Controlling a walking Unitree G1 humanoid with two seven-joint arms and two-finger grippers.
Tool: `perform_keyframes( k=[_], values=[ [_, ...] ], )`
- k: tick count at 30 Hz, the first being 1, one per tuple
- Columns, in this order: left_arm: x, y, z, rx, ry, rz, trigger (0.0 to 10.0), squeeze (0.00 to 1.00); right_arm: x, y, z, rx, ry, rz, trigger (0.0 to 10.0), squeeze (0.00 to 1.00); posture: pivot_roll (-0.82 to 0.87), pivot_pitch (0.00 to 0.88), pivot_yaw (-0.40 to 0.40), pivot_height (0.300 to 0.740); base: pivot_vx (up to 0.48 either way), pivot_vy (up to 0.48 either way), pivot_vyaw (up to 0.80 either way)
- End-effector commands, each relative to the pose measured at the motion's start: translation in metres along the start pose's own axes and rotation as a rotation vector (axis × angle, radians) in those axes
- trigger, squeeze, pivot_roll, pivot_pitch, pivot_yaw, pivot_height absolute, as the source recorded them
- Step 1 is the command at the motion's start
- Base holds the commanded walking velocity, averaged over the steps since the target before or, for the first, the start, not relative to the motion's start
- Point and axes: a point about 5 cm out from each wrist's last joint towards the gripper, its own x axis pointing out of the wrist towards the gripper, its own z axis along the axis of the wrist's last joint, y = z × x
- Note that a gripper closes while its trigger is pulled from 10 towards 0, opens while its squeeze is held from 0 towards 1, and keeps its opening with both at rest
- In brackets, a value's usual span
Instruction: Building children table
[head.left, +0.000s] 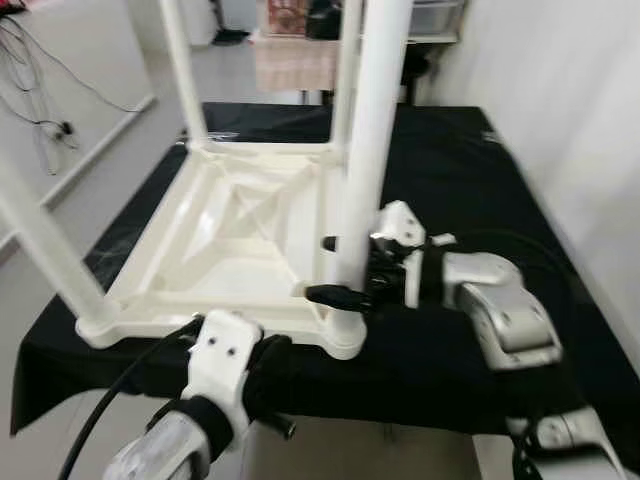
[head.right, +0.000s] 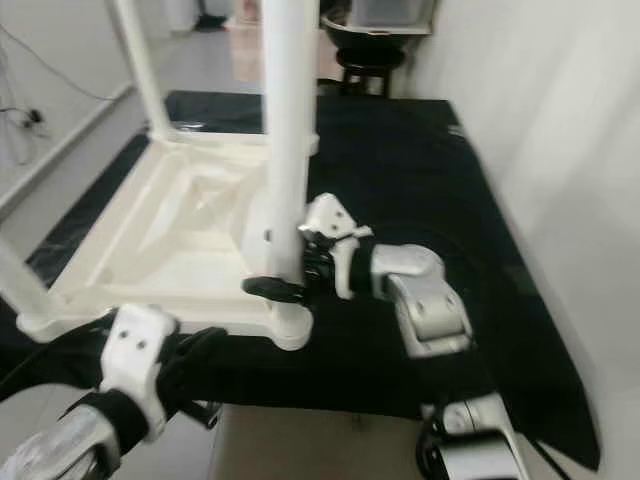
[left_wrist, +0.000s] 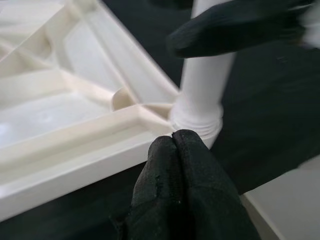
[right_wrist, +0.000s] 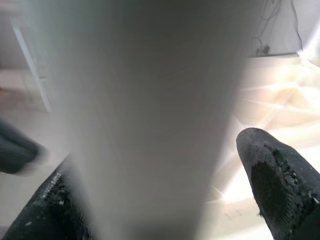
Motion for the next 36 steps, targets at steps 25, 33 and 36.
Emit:
perform_keyframes(
  k=[25,33,36],
  values=[
    [-0.02,0.016,0.007,0.1,-0.165,-0.065,10.0,0.0,-0.012,0.066,-0.047,0.322,0.087,-0.873,0.0,0.0,-0.01,0.151,-0.007,0.74,0.0,0.0,0.0],
    [-0.016,0.018,0.007,0.097,-0.176,-0.061,10.0,0.0,0.006,0.054,-0.039,0.261,0.077,-0.801,10.0,0.0,0.01,0.141,-0.03,0.74,0.0,0.0,0.0],
    [-0.014,0.019,0.006,0.106,-0.184,-0.042,10.0,0.0,0.02,0.049,-0.013,0.238,-0.094,-0.531,10.0,1.0,0.02,0.121,-0.049,0.74,0.0,0.0,0.0]
  ],
)
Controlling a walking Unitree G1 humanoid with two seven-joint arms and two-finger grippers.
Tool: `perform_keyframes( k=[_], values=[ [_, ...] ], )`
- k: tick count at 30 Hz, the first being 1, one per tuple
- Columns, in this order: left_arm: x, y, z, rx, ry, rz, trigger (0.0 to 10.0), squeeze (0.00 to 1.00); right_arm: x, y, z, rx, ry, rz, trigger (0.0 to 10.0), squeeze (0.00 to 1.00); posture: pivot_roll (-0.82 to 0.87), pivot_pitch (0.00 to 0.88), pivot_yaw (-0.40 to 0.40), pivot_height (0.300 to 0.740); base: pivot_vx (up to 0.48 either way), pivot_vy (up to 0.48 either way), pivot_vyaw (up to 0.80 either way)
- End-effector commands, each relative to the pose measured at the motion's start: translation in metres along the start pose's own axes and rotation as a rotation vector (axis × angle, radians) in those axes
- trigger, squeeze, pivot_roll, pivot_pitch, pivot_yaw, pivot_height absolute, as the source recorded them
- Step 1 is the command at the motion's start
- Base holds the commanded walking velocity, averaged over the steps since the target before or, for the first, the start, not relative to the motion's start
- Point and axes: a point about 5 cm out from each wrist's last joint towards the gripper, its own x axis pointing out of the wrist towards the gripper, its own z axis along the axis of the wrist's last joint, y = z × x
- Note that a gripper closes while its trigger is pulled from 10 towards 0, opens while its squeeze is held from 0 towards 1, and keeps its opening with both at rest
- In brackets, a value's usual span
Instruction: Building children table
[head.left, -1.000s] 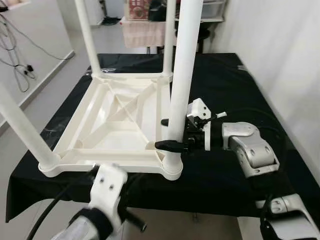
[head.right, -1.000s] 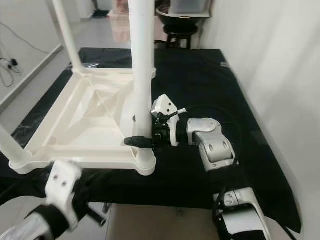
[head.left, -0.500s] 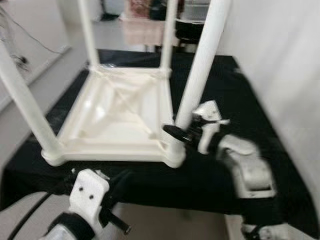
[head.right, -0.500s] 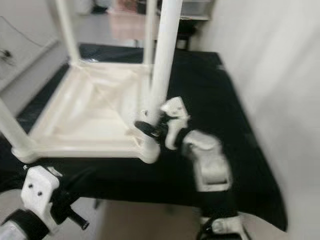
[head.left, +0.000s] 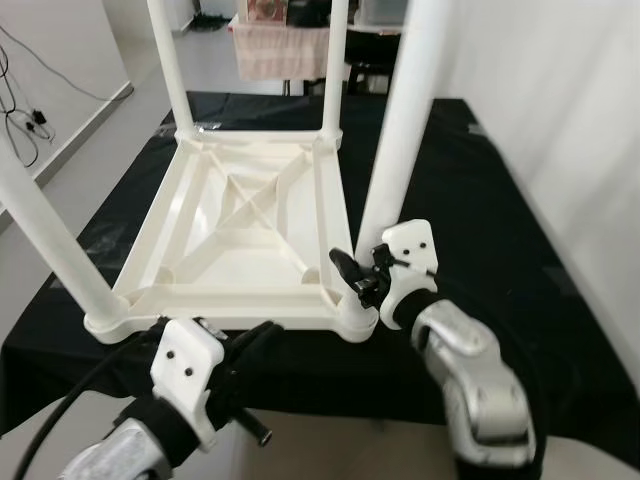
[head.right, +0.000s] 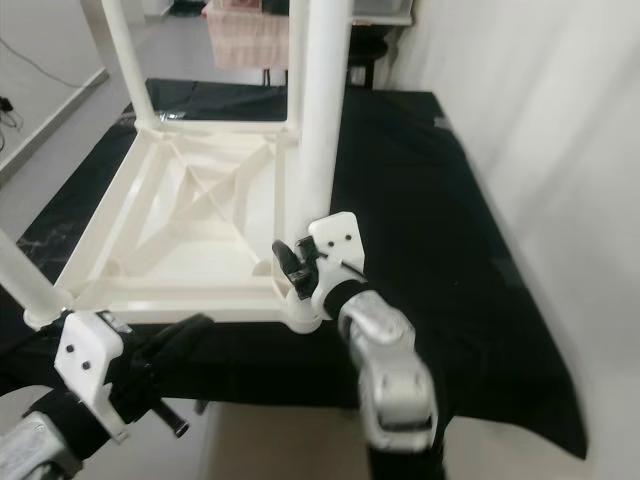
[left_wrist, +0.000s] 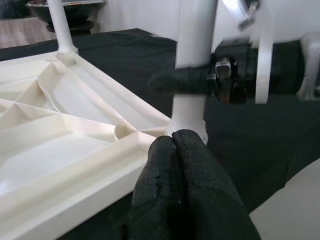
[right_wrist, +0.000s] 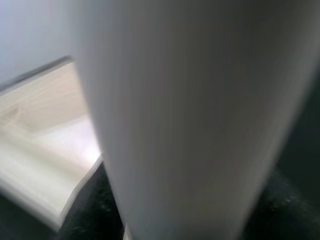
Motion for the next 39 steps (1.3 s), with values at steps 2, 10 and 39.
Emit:
perform_keyframes(
  k=[2,10,39],
  values=[
    [0.003,0.002,-0.005,0.006,0.005,0.024,10.0,0.0,0.007,0.005,0.029,-0.046,-0.128,0.356,10.0,1.0,0.02,0.107,-0.054,0.74,0.0,0.0,0.0],
    [0.007,-0.001,-0.01,-0.01,0.016,-0.007,10.0,0.0,0.007,-0.023,0.035,-0.17,-0.08,0.666,10.0,0.0,0.04,0.08,-0.057,0.74,0.0,0.0,0.0],
    [0.006,-0.005,-0.009,-0.016,0.013,-0.009,10.0,0.0,0.022,-0.056,0.023,-0.132,-0.007,0.488,0.0,0.0,0.01,0.121,-0.076,0.74,0.0,0.0,0.0]
  ],
)
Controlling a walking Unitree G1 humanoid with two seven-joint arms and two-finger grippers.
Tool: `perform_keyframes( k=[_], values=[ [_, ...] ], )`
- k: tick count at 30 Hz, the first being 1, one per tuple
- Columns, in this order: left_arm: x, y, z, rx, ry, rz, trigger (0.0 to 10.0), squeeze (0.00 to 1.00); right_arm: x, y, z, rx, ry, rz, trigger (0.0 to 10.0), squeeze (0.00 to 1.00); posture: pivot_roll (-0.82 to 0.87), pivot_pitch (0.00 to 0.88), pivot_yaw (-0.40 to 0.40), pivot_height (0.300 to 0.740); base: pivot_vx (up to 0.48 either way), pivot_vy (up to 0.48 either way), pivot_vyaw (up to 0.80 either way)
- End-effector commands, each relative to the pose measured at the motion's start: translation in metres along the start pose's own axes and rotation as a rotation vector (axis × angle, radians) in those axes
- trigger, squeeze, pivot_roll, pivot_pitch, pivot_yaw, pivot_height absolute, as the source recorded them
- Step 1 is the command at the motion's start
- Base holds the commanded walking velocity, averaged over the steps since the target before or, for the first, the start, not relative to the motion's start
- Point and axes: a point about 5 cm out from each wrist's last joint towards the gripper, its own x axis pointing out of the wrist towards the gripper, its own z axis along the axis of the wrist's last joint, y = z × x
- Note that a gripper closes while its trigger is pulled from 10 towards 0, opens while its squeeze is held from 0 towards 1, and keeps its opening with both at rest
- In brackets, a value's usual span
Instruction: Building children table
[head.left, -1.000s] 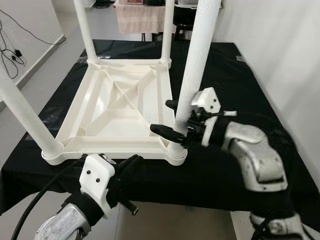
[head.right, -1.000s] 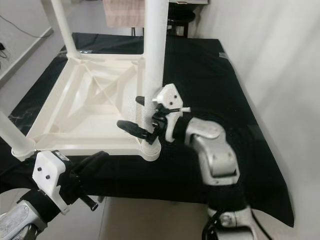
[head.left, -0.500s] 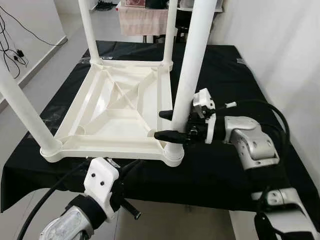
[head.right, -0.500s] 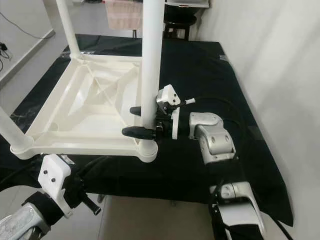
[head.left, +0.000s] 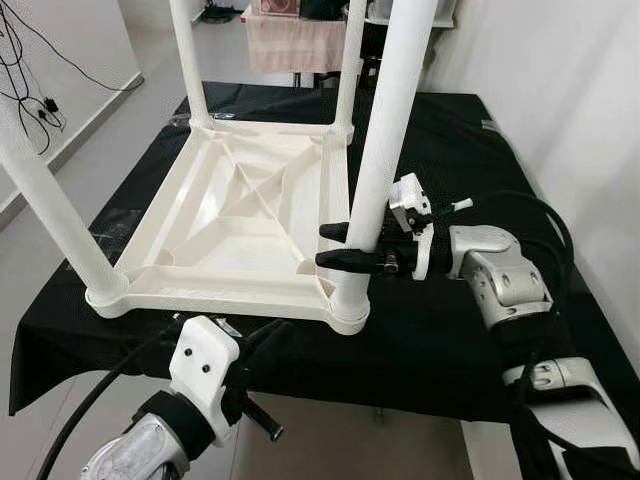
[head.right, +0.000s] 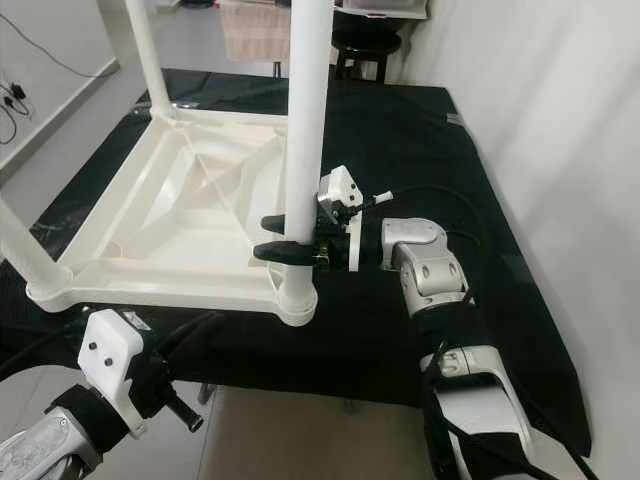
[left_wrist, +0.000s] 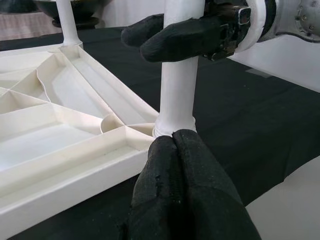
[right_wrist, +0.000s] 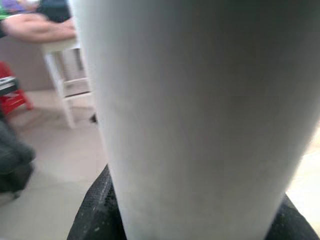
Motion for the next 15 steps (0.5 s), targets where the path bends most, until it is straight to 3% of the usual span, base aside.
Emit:
perform_keyframes(
  k=[1,2,3,4,5,6,7,8,11,14,15],
  values=[
    [-0.001,-0.001,0.001,-0.002,-0.004,0.001,10.0,0.0,-0.004,-0.003,-0.006,0.02,0.058,-0.139,0.0,0.0,0.01,0.121,-0.076,0.74,0.0,0.0,0.0],
    [-0.002,0.0,0.002,-0.001,-0.005,0.002,10.0,0.0,-0.003,0.001,-0.009,0.028,0.066,-0.221,0.0,0.0,0.01,0.121,-0.076,0.74,0.0,0.0,0.0],
    [-0.002,0.001,0.003,0.0,-0.006,0.003,10.0,0.0,0.003,0.006,-0.015,0.065,0.064,-0.5,0.0,0.0,0.0,0.135,-0.077,0.74,0.0,0.0,0.0],
    [-0.003,0.002,0.004,0.002,-0.008,0.005,10.0,0.0,0.003,0.019,-0.025,0.146,0.088,-0.746,0.0,0.0,-0.02,0.147,-0.06,0.74,0.0,0.0,0.0],
    [-0.003,0.003,0.005,0.003,-0.009,0.006,10.0,0.0,0.007,0.04,-0.035,0.21,0.106,-0.826,0.0,0.0,-0.02,0.148,-0.057,0.74,0.0,0.0,0.0],
    [-0.003,0.004,0.005,0.005,-0.011,0.007,10.0,0.0,0.011,0.055,-0.042,0.238,0.11,-0.867,0.0,0.0,-0.01,0.151,-0.052,0.74,0.0,0.0,0.0],
    [-0.003,0.004,0.005,0.005,-0.011,0.007,10.0,0.0,0.011,0.055,-0.042,0.238,0.11,-0.867,0.0,0.0,-0.01,0.151,-0.052,0.74,0.0,0.0,0.0],
    [-0.002,0.004,0.005,0.006,-0.011,0.007,10.0,0.0,0.018,0.064,-0.047,0.243,0.113,-0.846,0.0,0.0,-0.01,0.147,-0.048,0.74,0.0,0.0,0.0],
    [0.0,0.005,0.004,0.004,-0.011,0.0,10.0,0.0,0.034,0.064,-0.046,0.187,0.109,-0.787,0.0,0.0,0.0,0.135,-0.056,0.74,0.0,0.0,0.0],
    [0.001,0.004,0.004,0.002,-0.013,-0.002,10.0,0.0,0.039,0.061,-0.044,0.163,0.105,-0.765,0.0,0.0,0.0,0.133,-0.062,0.74,0.0,0.0,0.0],
    [0.001,0.004,0.004,0.003,-0.015,-0.001,10.0,0.0,0.04,0.058,-0.042,0.157,0.109,-0.768,9.3,0.0,0.0,0.133,-0.064,0.74,0.0,0.0,0.0]
  ],
)
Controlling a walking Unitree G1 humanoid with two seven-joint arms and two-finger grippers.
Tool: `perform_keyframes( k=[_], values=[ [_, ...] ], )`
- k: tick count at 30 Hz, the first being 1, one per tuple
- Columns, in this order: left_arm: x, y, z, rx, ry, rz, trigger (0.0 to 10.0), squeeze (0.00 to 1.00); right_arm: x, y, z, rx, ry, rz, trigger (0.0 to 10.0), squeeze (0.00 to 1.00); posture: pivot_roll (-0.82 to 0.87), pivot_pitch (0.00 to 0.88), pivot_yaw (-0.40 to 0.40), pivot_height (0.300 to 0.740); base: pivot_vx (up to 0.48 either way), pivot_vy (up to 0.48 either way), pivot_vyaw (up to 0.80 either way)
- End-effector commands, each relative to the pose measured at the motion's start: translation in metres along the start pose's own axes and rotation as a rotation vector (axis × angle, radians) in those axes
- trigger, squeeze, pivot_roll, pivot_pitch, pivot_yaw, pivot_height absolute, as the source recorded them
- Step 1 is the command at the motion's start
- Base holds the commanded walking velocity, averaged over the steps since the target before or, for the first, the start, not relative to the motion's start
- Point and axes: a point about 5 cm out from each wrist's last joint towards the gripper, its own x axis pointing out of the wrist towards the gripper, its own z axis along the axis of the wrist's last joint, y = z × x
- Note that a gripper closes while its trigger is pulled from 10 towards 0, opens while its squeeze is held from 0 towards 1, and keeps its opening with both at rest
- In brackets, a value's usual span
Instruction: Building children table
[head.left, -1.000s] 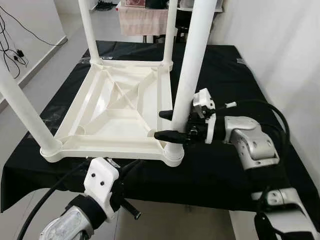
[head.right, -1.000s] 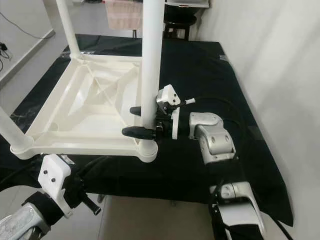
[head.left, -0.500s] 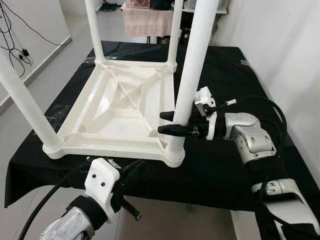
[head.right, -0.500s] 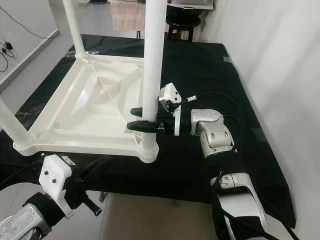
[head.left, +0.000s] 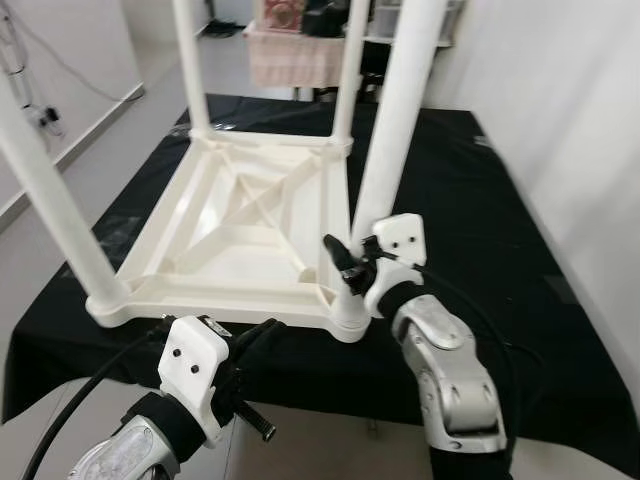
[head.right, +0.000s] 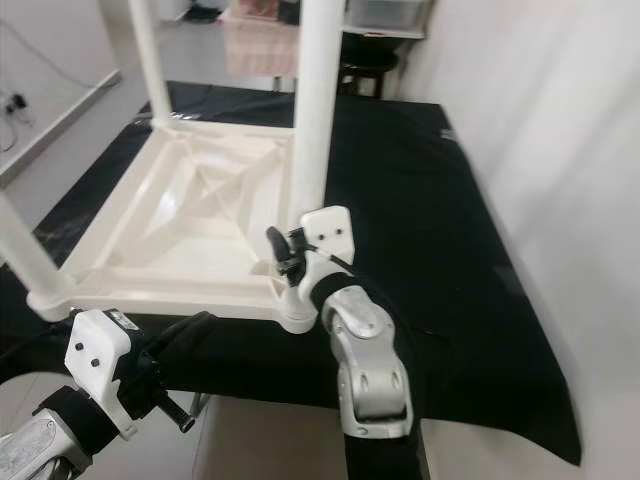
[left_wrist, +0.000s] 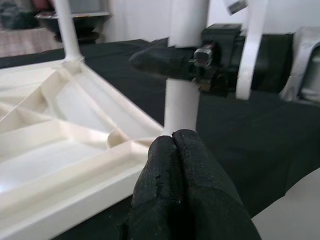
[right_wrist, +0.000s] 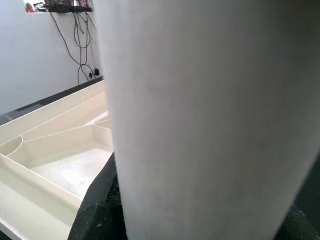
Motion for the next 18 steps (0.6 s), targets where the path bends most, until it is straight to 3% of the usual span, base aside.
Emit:
perform_keyframes(
  k=[1,2,4,5,6,11,13,14,16,18],
  values=[
    [0.0,-0.002,-0.004,-0.012,0.024,-0.006,10.0,0.0,0.003,0.001,-0.03,0.023,0.154,0.0,9.3,0.0,0.0,0.133,-0.064,0.74,0.0,0.0,0.0],
    [0.001,-0.002,-0.004,-0.007,0.02,0.004,10.0,0.0,0.009,0.001,-0.019,0.037,0.099,0.089,10.0,0.23,0.0,0.128,-0.069,0.74,0.0,0.0,0.0],
    [0.001,-0.002,-0.004,-0.006,0.018,0.01,10.0,0.0,0.011,0.002,-0.01,0.053,0.064,0.152,10.0,0.23,0.0,0.128,-0.069,0.74,0.0,0.0,0.0],
    [0.001,-0.002,-0.004,-0.006,0.018,0.01,10.0,0.0,0.011,0.003,-0.008,0.059,0.061,0.172,10.0,0.98,0.0,0.126,-0.07,0.74,0.0,0.0,0.0],
    [0.002,-0.002,-0.004,-0.006,0.018,0.01,10.0,0.0,0.013,0.002,-0.002,0.057,0.039,0.22,10.0,1.0,0.0,0.121,-0.071,0.74,0.0,0.0,0.0],
    [0.003,-0.002,-0.005,-0.011,0.016,0.008,10.0,0.0,0.018,-0.008,0.019,0.05,-0.018,0.487,10.0,1.0,0.0,0.112,-0.075,0.74,0.0,0.0,0.0],
    [0.003,-0.002,-0.005,-0.011,0.016,0.008,10.0,0.0,0.018,-0.008,0.019,0.05,-0.018,0.487,10.0,1.0,0.0,0.112,-0.075,0.74,0.0,0.0,0.0],
    [0.003,-0.002,-0.005,-0.012,0.016,0.009,10.0,0.0,0.02,-0.023,0.031,-0.016,-0.045,0.641,10.0,0.0,0.01,0.107,-0.076,0.74,0.0,0.0,0.0],
    [0.003,-0.002,-0.006,-0.012,0.016,0.01,10.0,0.0,0.02,-0.034,0.038,-0.085,-0.05,0.751,10.0,0.0,0.01,0.105,-0.077,0.74,0.0,0.0,0.0],
    [0.003,-0.002,-0.006,-0.012,0.017,0.012,10.0,0.0,0.022,-0.04,0.043,-0.096,-0.051,0.807,10.0,0.0,0.01,0.105,-0.077,0.74,0.0,0.0,0.0]
  ],
)
